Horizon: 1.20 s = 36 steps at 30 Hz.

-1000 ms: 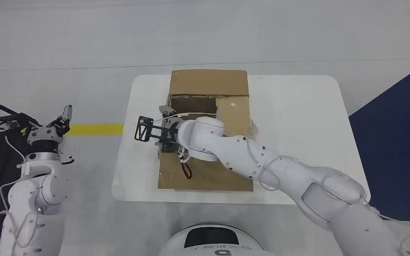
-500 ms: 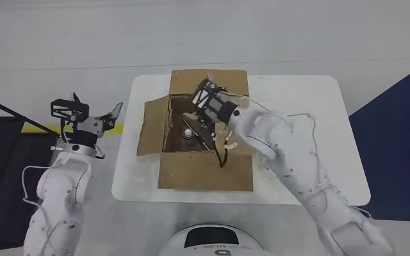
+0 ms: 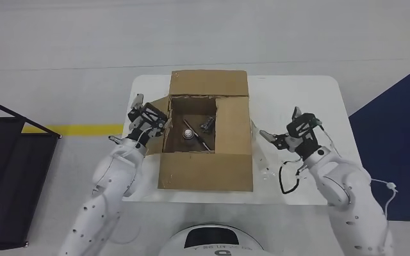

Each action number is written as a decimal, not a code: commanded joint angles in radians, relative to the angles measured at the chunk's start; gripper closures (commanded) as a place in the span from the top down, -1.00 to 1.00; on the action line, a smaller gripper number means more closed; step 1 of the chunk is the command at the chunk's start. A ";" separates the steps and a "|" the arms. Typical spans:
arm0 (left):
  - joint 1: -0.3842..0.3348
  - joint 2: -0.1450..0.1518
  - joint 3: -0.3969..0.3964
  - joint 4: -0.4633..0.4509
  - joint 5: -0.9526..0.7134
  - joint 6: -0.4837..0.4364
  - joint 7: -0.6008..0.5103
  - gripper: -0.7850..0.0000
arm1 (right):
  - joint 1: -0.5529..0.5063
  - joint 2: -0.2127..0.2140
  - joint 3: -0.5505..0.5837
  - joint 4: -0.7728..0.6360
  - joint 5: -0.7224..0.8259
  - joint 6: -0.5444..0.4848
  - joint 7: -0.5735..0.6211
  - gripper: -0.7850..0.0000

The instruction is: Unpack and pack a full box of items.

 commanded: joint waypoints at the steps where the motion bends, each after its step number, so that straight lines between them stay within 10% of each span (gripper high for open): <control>1: -0.010 -0.002 0.031 0.013 0.065 0.012 -0.002 1.00 | 0.021 0.000 -0.007 0.015 -0.022 0.038 0.044 1.00; 11: -0.100 -0.033 0.215 0.097 0.204 0.027 -0.047 1.00 | 0.159 0.000 -0.089 0.116 -0.007 0.053 0.242 1.00; 36: -0.337 -0.127 0.291 0.196 -0.412 -0.044 -0.328 1.00 | 0.324 0.005 -0.161 0.329 0.109 -0.027 0.313 1.00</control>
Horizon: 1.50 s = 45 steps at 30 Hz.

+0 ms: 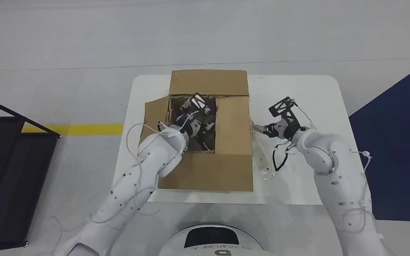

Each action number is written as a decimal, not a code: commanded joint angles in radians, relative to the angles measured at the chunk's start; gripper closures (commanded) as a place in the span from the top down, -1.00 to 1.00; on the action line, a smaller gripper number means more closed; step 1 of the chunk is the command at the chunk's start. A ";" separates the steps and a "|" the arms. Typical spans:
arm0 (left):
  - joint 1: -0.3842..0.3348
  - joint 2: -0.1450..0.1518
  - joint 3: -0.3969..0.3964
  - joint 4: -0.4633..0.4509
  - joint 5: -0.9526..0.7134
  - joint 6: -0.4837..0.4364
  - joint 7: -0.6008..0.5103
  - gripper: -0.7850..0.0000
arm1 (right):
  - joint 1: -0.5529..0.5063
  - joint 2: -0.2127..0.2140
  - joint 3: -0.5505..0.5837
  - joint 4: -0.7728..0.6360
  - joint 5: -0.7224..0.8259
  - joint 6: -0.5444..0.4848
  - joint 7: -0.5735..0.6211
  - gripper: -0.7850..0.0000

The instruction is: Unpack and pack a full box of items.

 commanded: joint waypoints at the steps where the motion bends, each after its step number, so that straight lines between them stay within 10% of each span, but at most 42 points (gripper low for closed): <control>1: -0.004 -0.002 -0.011 -0.018 -0.052 -0.003 -0.006 1.00 | -0.001 0.002 0.005 0.004 0.022 -0.023 -0.011 1.00; 20: 0.013 -0.003 0.068 0.052 0.173 -0.114 -0.015 1.00 | 0.014 0.019 0.016 0.043 0.101 -0.099 -0.016 1.00; 36: -0.017 -0.049 0.077 -0.066 -0.001 0.149 0.056 1.00 | 0.023 0.033 0.020 0.067 0.177 -0.186 -0.027 1.00; 45: -0.112 -0.095 0.204 -0.013 0.009 0.195 0.041 1.00 | -0.292 0.056 0.365 -0.002 0.272 -0.227 -0.364 1.00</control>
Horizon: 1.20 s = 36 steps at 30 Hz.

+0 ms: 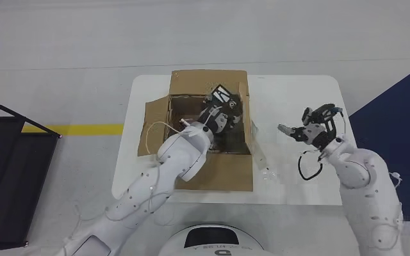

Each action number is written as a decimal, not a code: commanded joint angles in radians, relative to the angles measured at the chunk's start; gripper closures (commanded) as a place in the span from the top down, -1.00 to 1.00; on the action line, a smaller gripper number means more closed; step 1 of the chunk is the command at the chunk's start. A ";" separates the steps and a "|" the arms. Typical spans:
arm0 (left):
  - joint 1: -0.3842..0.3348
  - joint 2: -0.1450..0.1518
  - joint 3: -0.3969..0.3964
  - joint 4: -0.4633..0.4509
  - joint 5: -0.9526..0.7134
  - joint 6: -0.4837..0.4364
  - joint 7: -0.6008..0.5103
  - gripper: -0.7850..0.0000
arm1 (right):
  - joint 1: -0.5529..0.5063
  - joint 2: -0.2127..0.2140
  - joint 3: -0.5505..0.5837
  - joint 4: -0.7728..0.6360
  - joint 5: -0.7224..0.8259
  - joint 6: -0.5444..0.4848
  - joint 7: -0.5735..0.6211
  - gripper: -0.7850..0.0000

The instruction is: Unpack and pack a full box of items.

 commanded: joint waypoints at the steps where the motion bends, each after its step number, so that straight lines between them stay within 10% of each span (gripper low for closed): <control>1: -0.025 -0.013 0.036 0.024 -0.003 0.011 -0.003 1.00 | -0.098 -0.001 0.086 -0.014 0.030 -0.031 -0.116 1.00; 10: -0.114 -0.074 0.206 0.209 0.116 0.035 -0.036 1.00 | -0.292 -0.017 0.195 -0.087 -0.014 -0.119 -0.410 1.00; 16: -0.128 -0.092 0.176 0.215 0.112 0.085 -0.015 1.00 | -0.312 -0.021 0.204 -0.100 -0.036 -0.124 -0.458 1.00; 27: 0.092 0.000 -0.261 -0.110 0.217 0.014 0.049 1.00 | -0.439 -0.045 0.253 -0.202 -0.127 -0.070 -0.655 1.00; 36: 0.325 0.044 -0.613 -0.235 0.103 -0.068 0.095 1.00 | -0.390 -0.033 0.271 -0.445 -0.104 -0.121 -0.467 1.00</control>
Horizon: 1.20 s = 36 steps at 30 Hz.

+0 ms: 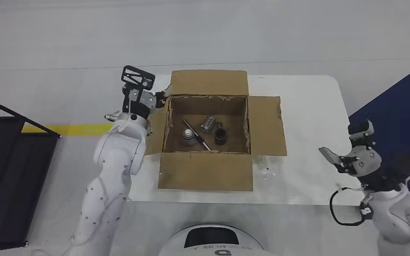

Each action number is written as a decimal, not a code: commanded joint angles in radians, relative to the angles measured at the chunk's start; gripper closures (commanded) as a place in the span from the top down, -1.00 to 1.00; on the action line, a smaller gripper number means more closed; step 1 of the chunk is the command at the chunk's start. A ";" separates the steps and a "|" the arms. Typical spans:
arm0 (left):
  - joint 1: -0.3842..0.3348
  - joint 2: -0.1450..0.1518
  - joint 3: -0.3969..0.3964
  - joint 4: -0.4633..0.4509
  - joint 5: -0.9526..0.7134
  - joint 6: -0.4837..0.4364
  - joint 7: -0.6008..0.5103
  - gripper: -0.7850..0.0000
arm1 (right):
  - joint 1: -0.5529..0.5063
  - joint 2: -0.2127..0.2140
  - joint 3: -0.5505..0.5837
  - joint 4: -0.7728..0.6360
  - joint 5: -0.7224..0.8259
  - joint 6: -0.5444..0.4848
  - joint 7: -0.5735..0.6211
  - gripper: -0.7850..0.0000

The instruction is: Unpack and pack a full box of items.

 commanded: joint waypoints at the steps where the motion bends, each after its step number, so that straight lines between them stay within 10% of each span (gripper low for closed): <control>1: 0.045 0.004 -0.052 -0.007 -0.020 -0.007 0.013 1.00 | 0.035 0.006 -0.017 -0.049 0.022 -0.009 0.090 1.00; 13: 0.165 0.018 -0.253 0.008 -0.149 -0.028 0.050 1.00 | 0.501 0.048 -0.466 -0.139 0.148 0.149 0.875 1.00; 26: 0.165 0.018 -0.253 0.008 -0.149 -0.028 0.050 1.00 | 0.505 0.049 -0.480 -0.128 0.133 0.142 0.892 1.00; 36: 0.165 0.018 -0.253 0.008 -0.149 -0.028 0.050 1.00 | 1.019 0.001 -0.993 0.282 0.130 0.239 1.223 1.00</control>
